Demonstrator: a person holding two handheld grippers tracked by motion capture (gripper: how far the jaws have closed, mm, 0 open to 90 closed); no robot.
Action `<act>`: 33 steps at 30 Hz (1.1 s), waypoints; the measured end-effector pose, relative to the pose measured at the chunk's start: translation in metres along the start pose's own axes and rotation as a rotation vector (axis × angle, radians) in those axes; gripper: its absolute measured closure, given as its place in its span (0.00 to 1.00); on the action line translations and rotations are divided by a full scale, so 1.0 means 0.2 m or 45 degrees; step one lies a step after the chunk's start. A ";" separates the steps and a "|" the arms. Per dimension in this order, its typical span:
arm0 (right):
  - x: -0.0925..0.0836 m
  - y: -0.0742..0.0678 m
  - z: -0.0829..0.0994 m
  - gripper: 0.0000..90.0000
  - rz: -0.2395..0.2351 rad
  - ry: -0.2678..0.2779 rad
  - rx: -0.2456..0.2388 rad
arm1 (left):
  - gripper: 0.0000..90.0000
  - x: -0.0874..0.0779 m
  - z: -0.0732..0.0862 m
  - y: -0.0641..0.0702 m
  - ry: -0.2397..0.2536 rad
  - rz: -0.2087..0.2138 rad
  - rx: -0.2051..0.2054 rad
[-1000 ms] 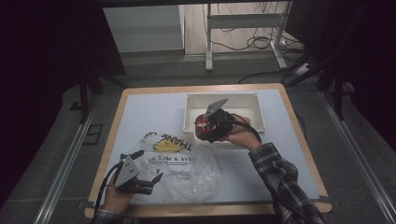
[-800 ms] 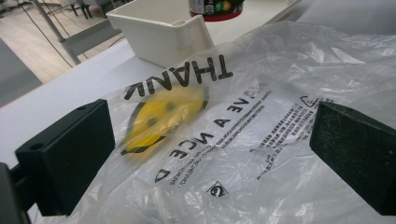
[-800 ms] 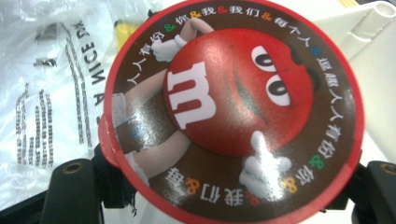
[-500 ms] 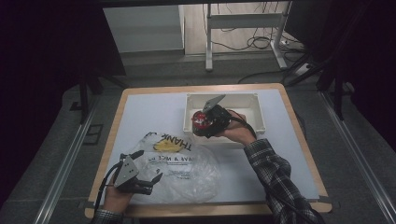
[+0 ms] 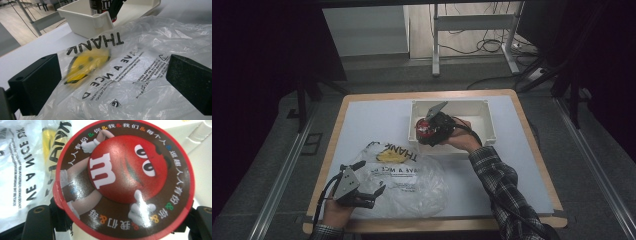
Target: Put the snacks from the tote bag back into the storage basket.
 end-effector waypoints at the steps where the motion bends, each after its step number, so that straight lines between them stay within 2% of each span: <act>1: 0.01 0.01 0.00 0.29 -0.001 -0.004 -0.002 | 0.00 0.00 0.00 0.00 0.001 0.002 -0.001; 10: 0.06 0.05 0.02 0.28 -0.020 -0.021 -0.006 | 0.00 0.00 0.00 0.00 0.004 0.001 -0.001; 22: 0.16 0.07 0.04 0.28 -0.072 -0.058 -0.046 | 0.00 0.00 0.00 0.00 0.006 -0.002 -0.001; 33: 0.22 0.10 0.08 0.28 -0.109 -0.093 -0.046 | 0.00 0.00 0.00 0.00 0.008 -0.002 -0.005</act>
Point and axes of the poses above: each handheld gripper's, and its own axes: x roughly forward along the jaws, z roughly out of its underside, y roughly to its right, the point moved 8 cm from there along x, roughly forward along the jaws, and after that the axes turned 3 degrees about -y, right-handed, at the moved point
